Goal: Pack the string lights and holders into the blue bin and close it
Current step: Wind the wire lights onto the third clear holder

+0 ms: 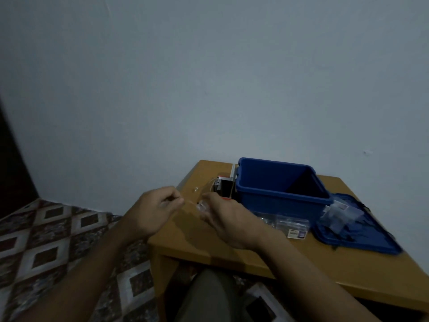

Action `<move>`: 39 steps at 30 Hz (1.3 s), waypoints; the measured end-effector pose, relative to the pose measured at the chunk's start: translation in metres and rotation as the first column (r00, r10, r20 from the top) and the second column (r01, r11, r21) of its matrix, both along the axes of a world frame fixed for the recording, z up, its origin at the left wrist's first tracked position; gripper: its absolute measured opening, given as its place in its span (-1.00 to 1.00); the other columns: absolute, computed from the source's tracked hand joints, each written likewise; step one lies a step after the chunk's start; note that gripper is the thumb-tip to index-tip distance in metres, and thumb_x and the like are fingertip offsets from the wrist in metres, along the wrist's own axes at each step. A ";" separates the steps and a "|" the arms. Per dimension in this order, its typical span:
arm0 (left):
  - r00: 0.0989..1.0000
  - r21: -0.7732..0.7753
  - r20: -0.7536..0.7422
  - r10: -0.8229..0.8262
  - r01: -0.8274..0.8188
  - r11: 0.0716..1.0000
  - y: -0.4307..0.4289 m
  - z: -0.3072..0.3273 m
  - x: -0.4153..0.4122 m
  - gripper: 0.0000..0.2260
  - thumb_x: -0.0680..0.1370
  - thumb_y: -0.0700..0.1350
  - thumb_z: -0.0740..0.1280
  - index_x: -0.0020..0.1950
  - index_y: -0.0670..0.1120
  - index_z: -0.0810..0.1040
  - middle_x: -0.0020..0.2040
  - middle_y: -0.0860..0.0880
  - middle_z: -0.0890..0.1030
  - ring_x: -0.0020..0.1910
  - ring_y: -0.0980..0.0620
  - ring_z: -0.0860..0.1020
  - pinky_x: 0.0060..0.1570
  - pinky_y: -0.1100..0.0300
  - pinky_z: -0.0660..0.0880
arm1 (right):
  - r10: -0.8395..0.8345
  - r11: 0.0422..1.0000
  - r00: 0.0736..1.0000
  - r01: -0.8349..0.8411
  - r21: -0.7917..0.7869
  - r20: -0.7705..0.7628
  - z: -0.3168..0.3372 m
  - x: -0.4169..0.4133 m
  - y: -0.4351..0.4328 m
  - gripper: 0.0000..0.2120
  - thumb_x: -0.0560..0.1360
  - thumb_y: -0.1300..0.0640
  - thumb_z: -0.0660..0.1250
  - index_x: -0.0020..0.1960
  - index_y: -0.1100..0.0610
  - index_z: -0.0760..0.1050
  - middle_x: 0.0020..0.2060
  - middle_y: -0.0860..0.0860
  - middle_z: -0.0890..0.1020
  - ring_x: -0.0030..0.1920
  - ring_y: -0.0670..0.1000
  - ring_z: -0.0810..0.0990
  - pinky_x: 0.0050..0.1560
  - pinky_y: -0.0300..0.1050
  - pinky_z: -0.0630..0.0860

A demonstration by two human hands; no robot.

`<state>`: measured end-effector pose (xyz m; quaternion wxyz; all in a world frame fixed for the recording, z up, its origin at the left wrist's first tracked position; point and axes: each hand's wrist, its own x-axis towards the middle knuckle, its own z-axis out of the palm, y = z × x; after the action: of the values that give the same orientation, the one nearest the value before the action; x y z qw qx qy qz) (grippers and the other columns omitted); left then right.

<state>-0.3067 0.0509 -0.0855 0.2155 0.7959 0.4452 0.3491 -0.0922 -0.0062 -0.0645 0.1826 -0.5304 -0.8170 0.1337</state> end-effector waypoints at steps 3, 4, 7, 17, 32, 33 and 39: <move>0.986 0.031 0.129 -0.104 0.101 0.994 -0.026 0.036 0.026 -0.85 0.61 -0.05 0.34 -0.14 0.01 0.62 -0.20 0.01 0.64 -0.17 0.05 0.61 -0.07 0.03 0.56 | -0.029 0.995 0.997 0.035 0.089 -0.068 0.021 0.023 -0.033 -0.60 0.68 -0.06 0.15 0.45 0.06 0.24 -0.07 -0.06 0.62 -0.18 -0.10 0.58 -0.23 -0.25 0.50; 0.975 0.031 0.172 -0.144 0.141 0.990 -0.036 0.046 0.035 -0.86 0.60 -0.04 0.35 -0.13 -0.01 0.63 -0.21 0.00 0.64 -0.18 0.04 0.62 -0.09 0.05 0.58 | -0.043 0.991 0.994 0.055 0.118 -0.101 0.027 0.030 -0.043 -0.63 0.66 -0.08 0.17 0.41 0.03 0.26 -0.09 -0.08 0.61 -0.19 -0.12 0.58 -0.25 -0.25 0.52; 0.923 0.005 0.287 -0.256 0.266 0.964 -0.065 0.071 0.066 -0.85 0.56 -0.03 0.37 -0.10 -0.07 0.65 -0.28 0.01 0.63 -0.27 0.05 0.59 -0.23 0.16 0.57 | -0.070 0.968 0.971 0.123 0.221 -0.230 0.042 0.051 -0.079 -0.71 0.61 -0.05 0.26 0.26 0.00 0.31 -0.24 -0.16 0.54 -0.28 -0.21 0.55 -0.36 -0.31 0.42; 0.834 -0.036 0.357 -0.421 0.463 0.886 -0.144 0.110 0.174 -0.88 0.57 -0.08 0.39 -0.08 -0.10 0.66 -0.34 0.10 0.58 -0.44 0.23 0.46 -0.40 0.39 0.36 | -0.095 0.914 0.788 0.311 0.260 -0.608 0.058 0.127 -0.172 -0.89 0.62 0.16 0.23 0.03 -0.04 0.46 -0.21 0.01 0.60 -0.31 0.07 0.55 -0.29 0.12 0.54; 0.813 0.122 0.166 -0.557 0.544 0.830 -0.184 0.123 0.235 -0.91 0.60 -0.12 0.34 -0.08 -0.05 0.62 -0.15 0.03 0.64 -0.15 0.12 0.61 -0.18 0.32 0.54 | -0.134 0.885 0.507 0.448 0.127 -0.852 0.038 0.184 -0.202 -0.88 0.59 0.24 0.32 0.05 0.06 0.57 -0.18 0.10 0.69 -0.30 0.08 0.66 -0.23 -0.01 0.62; 0.811 0.120 0.164 -0.561 0.548 0.828 -0.183 0.123 0.237 -0.91 0.60 -0.13 0.34 -0.08 -0.05 0.62 -0.15 0.03 0.64 -0.15 0.11 0.61 -0.19 0.31 0.54 | -0.135 0.884 0.499 0.451 0.124 -0.856 0.037 0.185 -0.203 -0.89 0.59 0.24 0.32 0.05 0.07 0.57 -0.18 0.09 0.68 -0.30 0.06 0.66 -0.25 -0.06 0.61; 0.855 0.098 0.063 -0.514 0.507 0.856 -0.171 0.122 0.245 -0.91 0.58 -0.10 0.37 -0.10 -0.04 0.63 -0.16 0.11 0.65 -0.18 0.21 0.60 -0.24 0.41 0.48 | -0.120 0.914 0.391 0.402 0.052 -0.912 0.038 0.186 -0.210 -0.89 0.58 0.29 0.31 0.08 0.15 0.54 -0.14 0.16 0.71 -0.26 0.18 0.71 -0.20 0.07 0.67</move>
<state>-0.0616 -0.1199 0.0366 0.2884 0.8773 0.1944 0.3306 0.0939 -0.2160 -0.0269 0.6740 -0.4712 -0.5099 0.2522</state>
